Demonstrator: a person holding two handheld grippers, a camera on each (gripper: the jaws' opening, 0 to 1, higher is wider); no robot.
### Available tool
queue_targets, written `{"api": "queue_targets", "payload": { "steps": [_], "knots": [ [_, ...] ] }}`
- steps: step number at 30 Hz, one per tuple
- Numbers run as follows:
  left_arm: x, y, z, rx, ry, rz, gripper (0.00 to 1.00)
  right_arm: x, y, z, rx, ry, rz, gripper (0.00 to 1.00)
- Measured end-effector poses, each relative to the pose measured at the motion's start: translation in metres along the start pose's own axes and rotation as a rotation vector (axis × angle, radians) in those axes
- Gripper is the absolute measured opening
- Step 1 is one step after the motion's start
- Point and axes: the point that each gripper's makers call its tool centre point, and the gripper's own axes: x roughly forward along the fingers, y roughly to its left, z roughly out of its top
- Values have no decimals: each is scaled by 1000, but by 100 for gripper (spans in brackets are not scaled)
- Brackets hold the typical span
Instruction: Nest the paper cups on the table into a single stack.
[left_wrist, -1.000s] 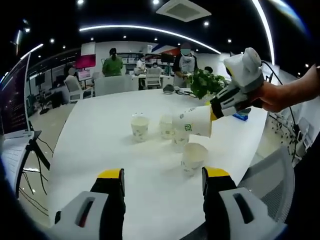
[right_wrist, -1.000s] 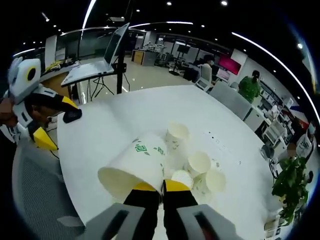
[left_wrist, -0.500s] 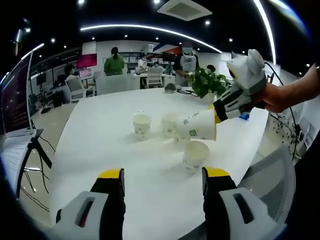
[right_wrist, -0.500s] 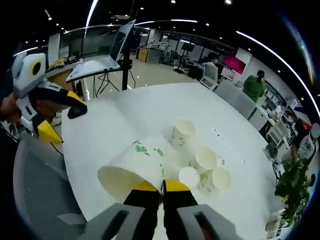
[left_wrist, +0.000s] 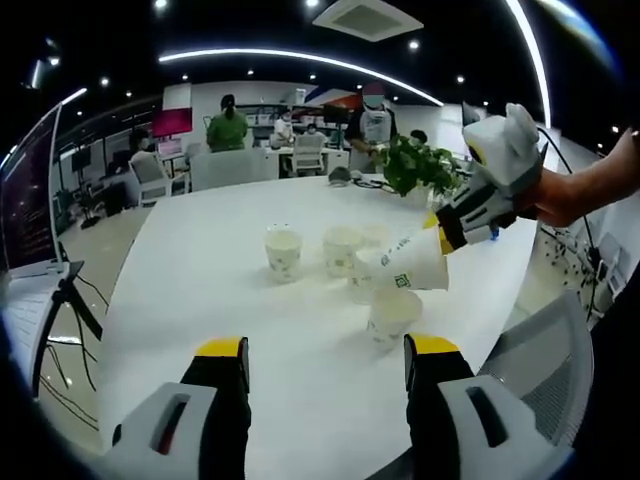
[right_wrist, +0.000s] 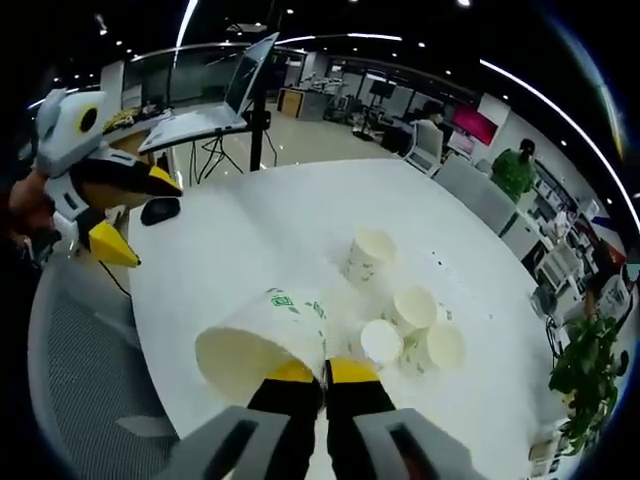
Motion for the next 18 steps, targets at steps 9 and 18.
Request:
{"api": "queue_targets", "payload": {
  "steps": [9,18],
  "knots": [
    [3,0,0,2,2,-4,62,1,2,-4,2,12,8,0],
    [2,2,-2,0,6,-3,62,8,7,2,1,12,29,0]
  ]
}}
